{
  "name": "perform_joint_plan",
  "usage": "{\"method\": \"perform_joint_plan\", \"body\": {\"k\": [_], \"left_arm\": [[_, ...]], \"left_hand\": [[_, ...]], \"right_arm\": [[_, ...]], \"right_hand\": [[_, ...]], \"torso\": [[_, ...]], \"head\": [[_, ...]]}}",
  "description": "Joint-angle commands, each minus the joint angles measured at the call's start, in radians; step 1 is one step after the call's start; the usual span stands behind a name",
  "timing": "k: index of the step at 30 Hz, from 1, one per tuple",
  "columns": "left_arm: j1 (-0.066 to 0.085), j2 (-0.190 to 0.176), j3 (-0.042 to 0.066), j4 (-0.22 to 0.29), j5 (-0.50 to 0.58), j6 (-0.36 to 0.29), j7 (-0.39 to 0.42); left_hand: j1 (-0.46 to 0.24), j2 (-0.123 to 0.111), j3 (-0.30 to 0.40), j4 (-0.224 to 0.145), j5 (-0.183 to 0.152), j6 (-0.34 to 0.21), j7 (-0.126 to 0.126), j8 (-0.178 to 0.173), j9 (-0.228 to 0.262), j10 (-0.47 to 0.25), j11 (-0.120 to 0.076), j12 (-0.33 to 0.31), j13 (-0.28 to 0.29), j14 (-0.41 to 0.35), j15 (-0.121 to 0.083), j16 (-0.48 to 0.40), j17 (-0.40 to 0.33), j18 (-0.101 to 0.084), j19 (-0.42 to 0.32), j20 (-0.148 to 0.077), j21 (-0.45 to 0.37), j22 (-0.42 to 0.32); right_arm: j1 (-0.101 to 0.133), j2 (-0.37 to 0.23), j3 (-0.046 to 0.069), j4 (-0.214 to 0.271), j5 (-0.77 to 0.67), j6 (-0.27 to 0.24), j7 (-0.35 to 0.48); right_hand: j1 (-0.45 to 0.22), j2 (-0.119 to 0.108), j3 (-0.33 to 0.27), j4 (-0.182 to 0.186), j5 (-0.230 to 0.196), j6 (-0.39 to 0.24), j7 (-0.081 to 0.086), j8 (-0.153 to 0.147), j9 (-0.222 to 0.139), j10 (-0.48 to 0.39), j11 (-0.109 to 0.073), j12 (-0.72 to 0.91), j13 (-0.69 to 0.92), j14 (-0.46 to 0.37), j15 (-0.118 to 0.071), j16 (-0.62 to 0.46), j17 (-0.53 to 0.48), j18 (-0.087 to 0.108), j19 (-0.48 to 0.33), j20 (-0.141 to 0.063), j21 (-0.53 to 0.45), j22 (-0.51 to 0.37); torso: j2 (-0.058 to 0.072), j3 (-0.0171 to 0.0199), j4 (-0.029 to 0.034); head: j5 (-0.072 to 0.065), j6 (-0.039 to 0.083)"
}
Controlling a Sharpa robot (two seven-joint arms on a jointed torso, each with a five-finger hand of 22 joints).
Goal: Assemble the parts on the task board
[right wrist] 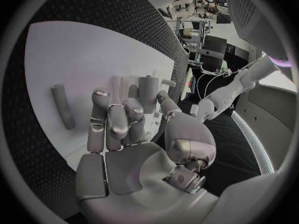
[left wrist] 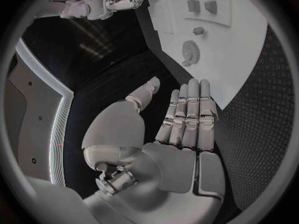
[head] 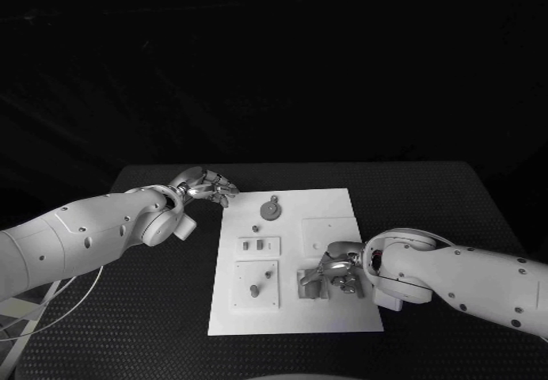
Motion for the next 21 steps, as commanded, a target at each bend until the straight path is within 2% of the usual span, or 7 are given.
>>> {"method": "perform_joint_plan", "body": {"k": [1,10,16,21], "left_arm": [[0.001,0.001,0.001,0.002,0.006,0.009,0.006],[0.001,0.001,0.001,0.003,0.006,0.010,0.006],[0.001,0.001,0.001,0.003,0.006,0.010,0.006],[0.001,0.001,0.001,0.003,0.006,0.010,0.006]], "left_hand": [[-0.008,0.004,-0.001,-0.005,-0.006,-0.004,0.000,0.007,-0.001,-0.007,0.002,0.006,-0.001,0.003,0.005,-0.004,0.001,0.009,-0.006,0.002,0.003,-0.001],[-0.009,0.004,-0.002,-0.006,-0.006,-0.004,0.000,0.007,-0.001,-0.007,0.002,0.007,-0.002,0.003,0.005,-0.004,0.002,0.009,-0.006,0.002,0.003,-0.001],[-0.009,0.004,-0.002,-0.006,-0.006,-0.004,0.000,0.007,-0.001,-0.007,0.002,0.007,-0.002,0.004,0.005,-0.004,0.002,0.009,-0.006,0.002,0.004,-0.001],[-0.009,0.004,-0.002,-0.006,-0.006,-0.004,0.000,0.007,-0.001,-0.007,0.002,0.007,-0.002,0.004,0.005,-0.004,0.002,0.010,-0.006,0.002,0.004,-0.001]], "right_arm": [[-0.001,0.001,0.000,0.000,-0.004,-0.003,0.003],[-0.002,0.003,0.000,-0.001,-0.004,-0.020,0.010],[-0.003,0.008,0.000,-0.002,-0.004,-0.002,0.009],[-0.004,0.012,0.000,-0.007,-0.003,0.007,0.007]], "right_hand": [[-0.012,-0.002,0.008,0.002,0.003,0.009,0.004,-0.007,-0.001,-0.005,0.000,-0.004,-0.002,-0.004,-0.004,-0.006,0.001,0.045,0.008,-0.003,-0.005,0.013],[-0.019,-0.006,0.016,0.005,0.003,0.010,0.003,-0.008,0.001,-0.005,0.000,-0.004,-0.001,-0.004,-0.005,-0.006,0.002,0.045,0.009,-0.003,-0.006,0.013],[-0.019,-0.005,0.020,0.005,0.003,0.010,0.003,-0.008,0.001,-0.004,0.000,-0.003,-0.001,-0.004,-0.005,-0.006,0.001,0.045,0.010,-0.004,-0.006,0.013],[-0.023,-0.014,0.023,0.004,0.003,0.009,0.004,-0.010,0.002,-0.006,0.000,-0.005,-0.003,-0.005,-0.005,-0.007,-0.001,0.045,0.010,-0.004,-0.007,0.014]], "torso": [[0.000,-0.0001,-0.0008],[0.000,0.0005,-0.0011],[0.000,0.0006,-0.0014],[0.000,0.0003,-0.0012]], "head": [[0.001,0.000],[0.004,0.000],[0.006,0.000],[0.008,0.000]]}}
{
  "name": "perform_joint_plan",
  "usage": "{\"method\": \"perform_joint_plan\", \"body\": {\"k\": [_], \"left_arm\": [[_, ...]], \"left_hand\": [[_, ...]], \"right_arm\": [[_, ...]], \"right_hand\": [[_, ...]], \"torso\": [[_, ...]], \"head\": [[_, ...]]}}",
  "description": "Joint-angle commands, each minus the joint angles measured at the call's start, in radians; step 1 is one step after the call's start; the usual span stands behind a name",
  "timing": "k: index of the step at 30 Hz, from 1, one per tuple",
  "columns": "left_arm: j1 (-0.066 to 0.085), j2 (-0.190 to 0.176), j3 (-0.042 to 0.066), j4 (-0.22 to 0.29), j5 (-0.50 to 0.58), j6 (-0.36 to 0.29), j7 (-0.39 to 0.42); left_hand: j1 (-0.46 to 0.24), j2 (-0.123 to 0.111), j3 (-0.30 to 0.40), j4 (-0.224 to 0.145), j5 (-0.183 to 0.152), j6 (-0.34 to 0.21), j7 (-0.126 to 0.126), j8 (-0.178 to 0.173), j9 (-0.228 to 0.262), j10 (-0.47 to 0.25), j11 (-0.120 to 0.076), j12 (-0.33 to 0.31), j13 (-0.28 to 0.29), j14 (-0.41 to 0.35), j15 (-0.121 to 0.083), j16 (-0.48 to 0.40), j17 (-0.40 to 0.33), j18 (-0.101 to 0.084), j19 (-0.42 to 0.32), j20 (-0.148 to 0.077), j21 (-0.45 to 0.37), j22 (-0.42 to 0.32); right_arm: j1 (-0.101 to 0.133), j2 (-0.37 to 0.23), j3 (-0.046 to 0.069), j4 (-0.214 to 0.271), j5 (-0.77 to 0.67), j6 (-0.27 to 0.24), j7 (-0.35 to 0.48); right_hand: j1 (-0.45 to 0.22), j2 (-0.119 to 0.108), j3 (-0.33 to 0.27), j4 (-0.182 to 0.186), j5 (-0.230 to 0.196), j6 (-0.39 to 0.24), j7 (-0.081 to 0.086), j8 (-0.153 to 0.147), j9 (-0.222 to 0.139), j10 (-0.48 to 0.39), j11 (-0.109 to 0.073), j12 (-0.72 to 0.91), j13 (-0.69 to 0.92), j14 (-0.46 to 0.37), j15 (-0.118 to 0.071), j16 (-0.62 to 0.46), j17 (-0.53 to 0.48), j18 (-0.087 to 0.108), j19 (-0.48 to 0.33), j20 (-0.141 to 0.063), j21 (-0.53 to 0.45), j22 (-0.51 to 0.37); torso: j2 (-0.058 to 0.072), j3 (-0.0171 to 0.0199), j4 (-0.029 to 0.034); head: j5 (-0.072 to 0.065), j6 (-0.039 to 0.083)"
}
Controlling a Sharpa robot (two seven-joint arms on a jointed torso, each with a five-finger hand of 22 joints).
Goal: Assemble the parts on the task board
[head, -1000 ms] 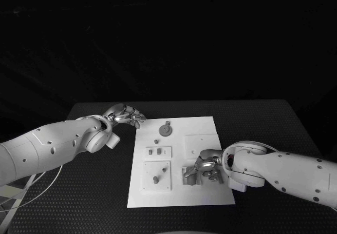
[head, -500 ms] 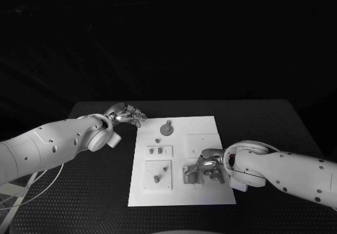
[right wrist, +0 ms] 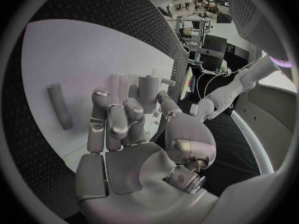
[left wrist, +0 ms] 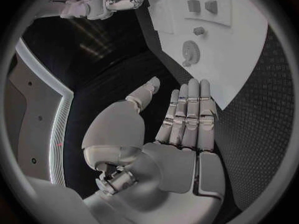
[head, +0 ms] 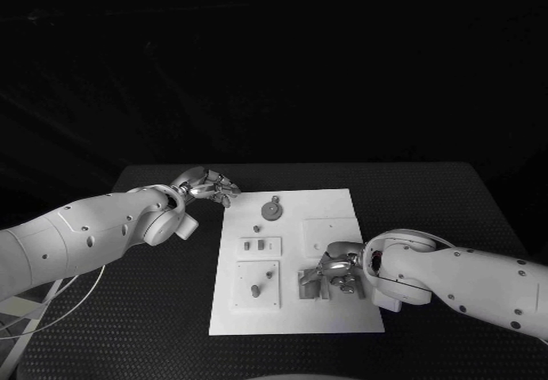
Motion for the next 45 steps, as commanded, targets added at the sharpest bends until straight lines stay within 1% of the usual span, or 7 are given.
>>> {"method": "perform_joint_plan", "body": {"k": [1,4,9,19,27,40,45], "left_arm": [[0.001,0.001,0.001,0.003,0.006,0.010,0.006],[0.001,0.000,0.001,0.002,0.006,0.010,0.006],[0.001,0.000,0.001,0.003,0.006,0.009,0.005],[0.001,0.000,0.001,0.003,0.006,0.009,0.006],[0.001,0.000,0.001,0.003,0.006,0.010,0.005],[0.001,0.000,0.001,0.002,0.006,0.008,0.007],[0.001,0.000,0.001,0.000,0.006,0.007,0.008]], "left_hand": [[-0.009,0.004,-0.001,-0.006,-0.006,-0.004,0.000,0.003,-0.002,-0.007,0.002,0.007,-0.001,0.004,0.005,-0.004,0.002,0.010,-0.006,0.002,0.004,-0.001],[-0.009,0.004,-0.002,-0.006,-0.006,-0.004,0.000,0.003,-0.002,-0.007,0.002,0.007,-0.001,0.004,0.005,-0.004,0.002,0.010,-0.006,0.002,0.004,-0.001],[-0.009,0.004,-0.002,-0.007,-0.006,-0.004,0.000,0.003,-0.002,-0.007,0.002,0.007,-0.001,0.004,0.005,-0.005,0.002,0.010,-0.006,0.002,0.004,-0.001],[-0.009,0.004,-0.002,-0.007,-0.006,-0.005,0.000,0.003,-0.002,-0.007,0.002,0.007,-0.001,0.004,0.005,-0.005,0.002,0.010,-0.006,0.002,0.004,-0.001],[-0.009,0.004,-0.002,-0.007,-0.006,-0.005,0.000,0.003,-0.002,-0.007,0.002,0.008,-0.001,0.004,0.005,-0.005,0.003,0.010,-0.006,0.002,0.004,-0.001],[-0.009,0.004,-0.002,-0.008,-0.006,-0.005,0.000,0.003,-0.002,-0.008,0.002,0.008,-0.002,0.004,0.005,-0.006,0.003,0.010,-0.006,0.002,0.004,-0.001],[-0.010,0.004,-0.002,-0.008,-0.006,-0.005,0.000,0.004,-0.002,-0.008,0.002,0.008,-0.002,0.004,0.005,-0.006,0.003,0.010,-0.006,0.002,0.004,-0.001]], "right_arm": [[-0.003,0.004,0.000,-0.004,-0.002,0.019,0.005],[-0.005,0.007,0.000,-0.008,-0.002,0.010,0.006],[-0.006,0.012,0.000,-0.014,-0.002,-0.011,0.005],[-0.006,0.013,0.000,-0.017,-0.005,-0.003,0.004],[-0.007,0.014,0.000,-0.018,-0.005,0.008,0.006],[-0.007,-0.014,0.000,-0.001,-0.034,-0.033,0.031],[0.015,-0.047,0.003,0.033,-0.062,-0.057,0.041]], "right_hand": [[-0.011,-0.003,0.008,-0.002,0.003,0.009,0.004,-0.006,0.002,-0.007,0.000,-0.005,-0.001,-0.002,-0.004,-0.007,-0.002,0.045,0.006,-0.001,-0.007,0.014],[-0.017,-0.015,0.012,-0.002,0.003,0.007,0.004,-0.008,0.002,-0.012,0.001,-0.009,-0.005,-0.004,-0.004,-0.008,-0.005,0.045,0.006,-0.001,-0.008,0.014],[-0.038,-0.050,0.023,0.010,0.003,0.001,0.006,-0.014,0.004,-0.022,0.003,-0.015,-0.010,-0.009,-0.003,-0.011,-0.009,0.045,0.005,-0.002,-0.012,0.013],[-0.053,-0.093,0.054,0.028,0.003,-0.006,0.009,-0.021,0.008,-0.032,0.005,-0.020,-0.013,-0.018,-0.001,-0.015,-0.019,0.045,0.005,-0.005,-0.016,0.015],[-0.056,-0.101,0.061,0.032,0.003,-0.006,0.009,-0.022,0.010,-0.033,0.005,-0.020,-0.013,-0.020,0.000,-0.016,-0.021,0.045,0.004,-0.005,-0.017,0.015],[-0.053,-0.102,0.069,0.032,0.003,-0.005,0.009,-0.021,0.012,-0.033,0.005,-0.019,-0.013,-0.019,0.000,-0.015,-0.018,0.045,0.005,-0.005,-0.016,0.016],[-0.049,-0.105,0.074,0.027,0.003,-0.003,0.008,-0.020,0.014,-0.031,0.004,-0.018,-0.012,-0.013,-0.001,-0.013,-0.009,0.045,0.008,-0.006,-0.014,0.017]], "torso": [[0.000,0.0001,0.0002],[0.000,0.0001,0.0005],[0.000,0.0004,0.0004],[0.000,0.0005,0.0002],[0.000,0.0010,0.0000],[-0.001,0.0002,0.0003],[-0.002,0.0009,-0.0010]], "head": [[0.001,-0.001],[0.002,-0.001],[0.003,-0.001],[0.005,-0.001],[0.005,-0.002],[0.005,-0.001],[0.005,0.003]]}}
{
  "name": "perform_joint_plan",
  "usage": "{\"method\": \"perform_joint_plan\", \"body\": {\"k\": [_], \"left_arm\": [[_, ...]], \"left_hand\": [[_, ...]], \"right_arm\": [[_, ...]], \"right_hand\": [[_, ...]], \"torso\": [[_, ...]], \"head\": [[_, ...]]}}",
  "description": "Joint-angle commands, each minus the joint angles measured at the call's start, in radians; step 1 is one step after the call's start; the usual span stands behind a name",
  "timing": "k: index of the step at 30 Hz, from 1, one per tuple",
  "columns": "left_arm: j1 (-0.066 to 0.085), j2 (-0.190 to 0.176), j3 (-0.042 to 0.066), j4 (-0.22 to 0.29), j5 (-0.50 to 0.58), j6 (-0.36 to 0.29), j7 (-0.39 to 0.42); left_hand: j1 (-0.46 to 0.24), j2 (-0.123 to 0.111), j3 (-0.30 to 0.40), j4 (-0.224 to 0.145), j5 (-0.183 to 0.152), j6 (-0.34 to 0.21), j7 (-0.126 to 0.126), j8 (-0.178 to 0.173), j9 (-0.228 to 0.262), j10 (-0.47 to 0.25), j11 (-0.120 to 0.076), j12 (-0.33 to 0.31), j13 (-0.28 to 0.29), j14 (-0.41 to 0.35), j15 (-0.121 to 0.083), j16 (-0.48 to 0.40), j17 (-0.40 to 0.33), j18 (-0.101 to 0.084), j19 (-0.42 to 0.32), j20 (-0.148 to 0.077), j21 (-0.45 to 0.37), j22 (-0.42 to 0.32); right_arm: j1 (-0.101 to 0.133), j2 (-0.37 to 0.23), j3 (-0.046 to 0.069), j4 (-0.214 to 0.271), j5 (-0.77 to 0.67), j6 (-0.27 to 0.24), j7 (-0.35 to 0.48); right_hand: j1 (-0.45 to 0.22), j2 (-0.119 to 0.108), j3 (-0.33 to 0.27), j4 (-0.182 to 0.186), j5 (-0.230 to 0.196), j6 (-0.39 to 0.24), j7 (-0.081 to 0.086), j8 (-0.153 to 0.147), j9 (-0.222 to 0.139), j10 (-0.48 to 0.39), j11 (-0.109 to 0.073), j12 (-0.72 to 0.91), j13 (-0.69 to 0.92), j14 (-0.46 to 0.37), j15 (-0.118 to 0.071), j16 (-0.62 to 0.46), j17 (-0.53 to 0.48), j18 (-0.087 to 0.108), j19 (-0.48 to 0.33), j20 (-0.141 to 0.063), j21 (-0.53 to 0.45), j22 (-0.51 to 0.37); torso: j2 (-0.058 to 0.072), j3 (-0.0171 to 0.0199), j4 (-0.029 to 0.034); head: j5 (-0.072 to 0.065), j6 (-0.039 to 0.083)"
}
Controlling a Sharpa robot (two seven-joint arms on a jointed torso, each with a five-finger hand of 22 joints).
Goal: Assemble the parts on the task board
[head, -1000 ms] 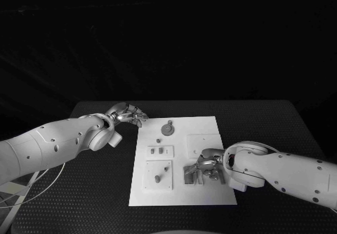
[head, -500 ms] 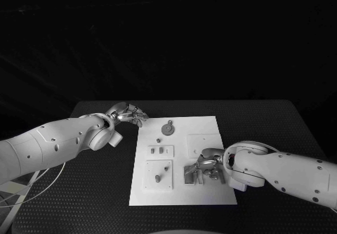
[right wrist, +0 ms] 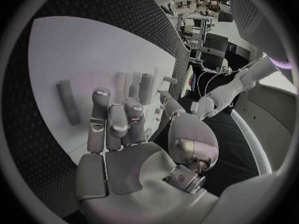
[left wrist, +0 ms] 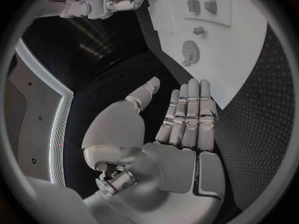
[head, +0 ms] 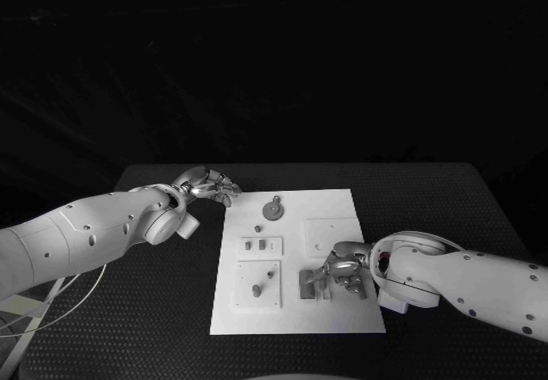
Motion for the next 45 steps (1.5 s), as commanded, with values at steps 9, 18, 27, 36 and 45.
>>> {"method": "perform_joint_plan", "body": {"k": [9,18,27,36,45], "left_arm": [[0.001,0.002,0.001,0.002,0.006,0.007,0.009],[0.001,-0.001,0.001,0.006,0.007,0.007,0.013],[0.001,-0.004,0.000,0.007,0.007,0.005,0.013],[0.001,-0.002,0.000,0.008,0.007,0.005,0.014],[0.001,-0.002,0.000,0.007,0.007,0.006,0.014]], "left_hand": [[-0.010,0.005,0.001,-0.005,-0.006,-0.004,0.000,0.004,-0.001,-0.007,0.002,0.005,-0.001,0.004,0.005,-0.006,0.001,0.010,-0.006,0.002,0.004,-0.001],[-0.011,0.005,0.001,-0.005,-0.006,-0.004,0.000,0.004,-0.001,-0.007,0.002,0.005,-0.001,0.004,0.005,-0.006,0.002,0.010,-0.006,0.002,0.004,-0.001],[-0.011,0.005,0.001,-0.005,-0.006,-0.004,0.000,0.004,-0.001,-0.007,0.001,0.006,-0.001,0.005,0.005,-0.006,0.002,0.010,-0.006,0.002,0.004,-0.001],[-0.011,0.005,0.001,-0.006,-0.006,-0.003,0.000,0.005,-0.001,-0.007,0.001,0.006,-0.001,0.005,0.005,-0.006,0.003,0.010,-0.005,0.002,0.005,-0.001],[-0.012,0.006,0.001,-0.006,-0.006,-0.003,0.000,0.005,-0.001,-0.007,0.001,0.007,-0.001,0.005,0.005,-0.006,0.003,0.010,-0.005,0.002,0.005,-0.001]], "right_arm": [[0.080,-0.065,0.014,0.049,-0.087,0.010,0.006],[0.107,-0.112,0.017,0.006,-0.114,0.180,-0.071],[0.107,-0.148,0.016,0.017,-0.213,0.309,-0.118],[0.107,-0.151,0.016,0.021,-0.303,0.318,-0.124],[0.106,-0.149,0.015,0.030,-0.326,0.317,-0.127]], "right_hand": [[0.006,0.007,0.012,-0.004,0.003,0.011,0.003,0.008,0.007,0.012,-0.002,0.013,0.014,0.018,-0.004,0.005,0.027,0.045,0.013,-0.006,0.002,0.019],[0.000,0.015,0.010,-0.017,0.003,0.005,0.005,0.003,0.011,0.008,0.000,0.011,0.011,0.013,-0.002,0.003,0.017,0.045,0.008,-0.003,0.002,0.019],[0.013,0.027,0.007,-0.044,0.003,-0.007,0.012,-0.005,0.014,-0.010,0.007,-0.001,0.001,-0.009,0.006,-0.004,-0.008,0.045,-0.008,0.006,0.001,0.020],[0.015,0.028,0.004,-0.045,0.003,-0.010,0.015,-0.008,0.015,-0.014,0.010,-0.003,0.001,-0.021,0.009,-0.008,-0.023,0.045,-0.016,0.010,-0.001,0.020],[0.015,0.031,0.003,-0.044,0.003,-0.011,0.016,-0.009,0.016,-0.016,0.011,-0.004,0.000,-0.022,0.010,-0.009,-0.021,0.045,-0.019,0.012,-0.001,0.020]], "torso": [[0.001,-0.0001,-0.0033],[0.002,-0.0006,-0.0012],[0.002,0.0013,-0.0005],[0.002,0.0021,-0.0014],[0.002,-0.0001,0.0001]], "head": [[-0.018,0.017],[-0.030,0.024],[-0.034,0.027],[-0.037,0.030],[-0.040,0.029]]}}
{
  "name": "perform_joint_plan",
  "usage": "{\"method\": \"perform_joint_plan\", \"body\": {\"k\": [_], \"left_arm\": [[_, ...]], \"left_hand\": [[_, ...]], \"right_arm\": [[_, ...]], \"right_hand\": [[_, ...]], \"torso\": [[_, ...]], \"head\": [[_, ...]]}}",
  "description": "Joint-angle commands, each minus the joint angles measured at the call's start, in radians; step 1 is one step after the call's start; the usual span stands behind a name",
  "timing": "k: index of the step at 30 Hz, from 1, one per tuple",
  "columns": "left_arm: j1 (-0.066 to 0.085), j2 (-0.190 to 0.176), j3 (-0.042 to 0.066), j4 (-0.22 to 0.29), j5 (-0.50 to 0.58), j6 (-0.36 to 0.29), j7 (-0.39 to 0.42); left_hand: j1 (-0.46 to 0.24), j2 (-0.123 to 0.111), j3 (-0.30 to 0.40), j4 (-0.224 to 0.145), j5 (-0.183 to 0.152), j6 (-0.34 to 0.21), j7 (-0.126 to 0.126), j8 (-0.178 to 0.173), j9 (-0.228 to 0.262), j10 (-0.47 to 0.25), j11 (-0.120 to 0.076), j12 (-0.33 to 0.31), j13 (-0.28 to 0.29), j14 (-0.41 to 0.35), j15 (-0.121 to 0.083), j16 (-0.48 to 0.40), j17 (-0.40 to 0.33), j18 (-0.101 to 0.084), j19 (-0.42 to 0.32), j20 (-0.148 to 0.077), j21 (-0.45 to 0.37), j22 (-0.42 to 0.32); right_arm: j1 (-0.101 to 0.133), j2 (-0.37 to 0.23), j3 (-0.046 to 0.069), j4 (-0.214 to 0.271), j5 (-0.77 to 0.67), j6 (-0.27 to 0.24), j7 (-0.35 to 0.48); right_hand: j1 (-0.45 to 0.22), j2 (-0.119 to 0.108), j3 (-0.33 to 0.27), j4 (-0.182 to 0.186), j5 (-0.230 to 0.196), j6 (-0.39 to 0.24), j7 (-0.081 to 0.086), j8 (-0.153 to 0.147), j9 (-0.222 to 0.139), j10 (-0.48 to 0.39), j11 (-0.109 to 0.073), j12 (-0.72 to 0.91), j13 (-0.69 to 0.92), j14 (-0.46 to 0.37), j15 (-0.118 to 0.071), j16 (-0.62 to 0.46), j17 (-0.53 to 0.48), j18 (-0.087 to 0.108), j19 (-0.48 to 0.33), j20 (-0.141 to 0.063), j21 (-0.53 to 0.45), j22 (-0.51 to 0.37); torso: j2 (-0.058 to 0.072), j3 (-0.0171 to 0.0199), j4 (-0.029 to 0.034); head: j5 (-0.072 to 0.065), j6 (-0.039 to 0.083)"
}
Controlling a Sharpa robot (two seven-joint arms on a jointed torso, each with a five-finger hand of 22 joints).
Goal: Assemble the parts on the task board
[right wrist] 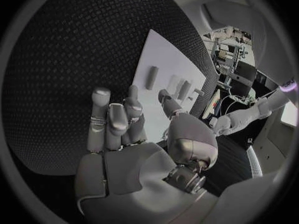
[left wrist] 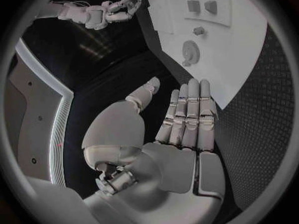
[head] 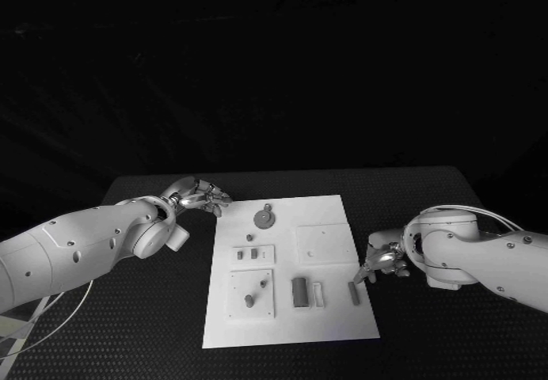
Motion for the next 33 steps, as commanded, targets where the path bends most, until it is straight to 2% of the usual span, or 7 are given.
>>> {"method": "perform_joint_plan", "body": {"k": [1,5,16,27,33], "left_arm": [[0.001,0.002,0.001,0.002,0.006,0.008,0.012],[0.001,0.002,0.001,0.002,0.006,0.009,0.012],[0.001,0.001,0.001,0.002,0.006,0.009,0.011],[0.001,0.002,0.001,0.002,0.006,0.012,0.011],[0.001,0.001,0.001,0.002,0.006,0.013,0.009]], "left_hand": [[-0.008,0.002,0.001,-0.006,-0.006,-0.003,0.000,0.005,-0.002,-0.007,0.001,0.007,-0.001,0.005,0.005,-0.006,0.002,0.010,-0.005,0.002,0.005,-0.001],[-0.008,0.002,0.001,-0.006,-0.006,-0.003,0.000,0.005,-0.002,-0.007,0.001,0.007,-0.001,0.006,0.005,-0.007,0.002,0.010,-0.005,0.002,0.005,-0.001],[-0.009,0.002,0.001,-0.006,-0.006,-0.003,0.000,0.005,-0.002,-0.007,0.001,0.008,-0.001,0.006,0.005,-0.007,0.002,0.010,-0.005,0.002,0.005,-0.001],[-0.009,0.002,0.001,-0.006,-0.006,-0.003,-0.001,0.005,-0.002,-0.007,0.001,0.008,-0.002,0.006,0.005,-0.007,0.003,0.010,-0.005,0.002,0.005,-0.001],[-0.009,0.002,0.000,-0.006,-0.006,-0.003,0.000,0.005,-0.002,-0.007,0.001,0.008,-0.002,0.006,0.005,-0.007,0.003,0.010,-0.005,0.002,0.005,-0.001]], "right_arm": [[-0.001,0.002,-0.001,0.001,-0.046,0.030,-0.009],[-0.006,0.007,-0.004,0.005,-0.043,0.013,-0.008],[-0.042,0.034,-0.007,-0.002,-0.018,-0.022,-0.002],[-0.069,0.069,-0.010,-0.028,-0.023,-0.016,-0.005],[-0.086,0.086,-0.014,-0.050,-0.087,0.002,-0.008]], "right_hand": [[0.003,0.012,-0.002,-0.005,0.003,0.000,0.005,-0.003,0.001,-0.005,0.000,-0.004,-0.001,-0.006,0.001,-0.004,0.003,0.044,-0.007,0.001,-0.001,0.020],[0.000,0.015,-0.004,-0.004,0.003,0.001,0.005,-0.003,0.002,-0.005,0.000,-0.003,-0.001,-0.003,0.002,-0.003,0.009,0.044,-0.007,0.002,-0.001,0.020],[0.000,0.016,-0.005,-0.004,0.003,0.005,0.004,-0.002,0.004,-0.002,-0.001,-0.001,0.000,0.007,0.001,0.003,0.028,0.044,-0.005,0.002,0.002,0.021],[0.002,0.018,-0.006,-0.005,0.003,0.008,0.003,-0.001,0.006,0.000,-0.002,0.002,0.000,0.012,0.000,0.006,0.034,0.044,-0.002,0.001,0.004,0.021],[0.006,0.026,-0.004,-0.006,0.003,0.008,0.002,-0.001,0.007,0.001,-0.002,0.002,0.000,0.012,-0.001,0.006,0.035,0.044,-0.001,0.001,0.006,0.020]], "torso": [[0.000,-0.0016,0.0004],[0.000,-0.0019,0.0009],[0.000,-0.0014,0.0014],[0.000,-0.0007,0.0011],[0.000,-0.0009,0.0010]], "head": [[-0.002,-0.001],[-0.004,-0.005],[-0.005,-0.009],[-0.002,-0.015],[0.000,-0.019]]}}
